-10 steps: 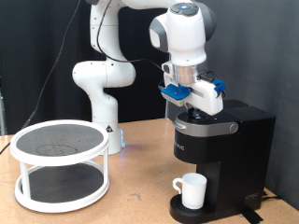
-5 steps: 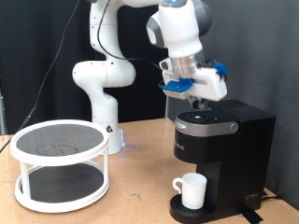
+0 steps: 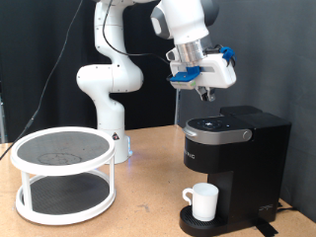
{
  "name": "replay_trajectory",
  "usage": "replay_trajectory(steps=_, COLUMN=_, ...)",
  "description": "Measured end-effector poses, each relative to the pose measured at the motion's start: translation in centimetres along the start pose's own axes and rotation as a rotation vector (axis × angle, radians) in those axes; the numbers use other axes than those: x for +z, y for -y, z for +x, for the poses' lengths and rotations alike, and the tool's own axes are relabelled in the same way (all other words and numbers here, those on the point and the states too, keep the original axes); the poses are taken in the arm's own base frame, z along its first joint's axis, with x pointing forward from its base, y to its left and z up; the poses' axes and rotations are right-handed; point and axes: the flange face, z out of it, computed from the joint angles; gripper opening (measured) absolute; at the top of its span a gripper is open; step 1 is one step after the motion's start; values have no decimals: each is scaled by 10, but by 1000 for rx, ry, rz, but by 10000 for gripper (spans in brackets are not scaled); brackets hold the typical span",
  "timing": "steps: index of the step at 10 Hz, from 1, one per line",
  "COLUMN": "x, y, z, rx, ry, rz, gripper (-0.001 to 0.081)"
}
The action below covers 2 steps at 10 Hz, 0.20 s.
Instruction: Make a cup of coffee with the keurig machine
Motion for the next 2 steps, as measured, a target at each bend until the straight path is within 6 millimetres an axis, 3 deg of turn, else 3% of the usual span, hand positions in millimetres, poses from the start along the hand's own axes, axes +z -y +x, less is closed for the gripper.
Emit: replay_trajectory(steps=2, x=-1, y=-2, z=0, rx=3, ry=-8, rz=-10, gripper=0)
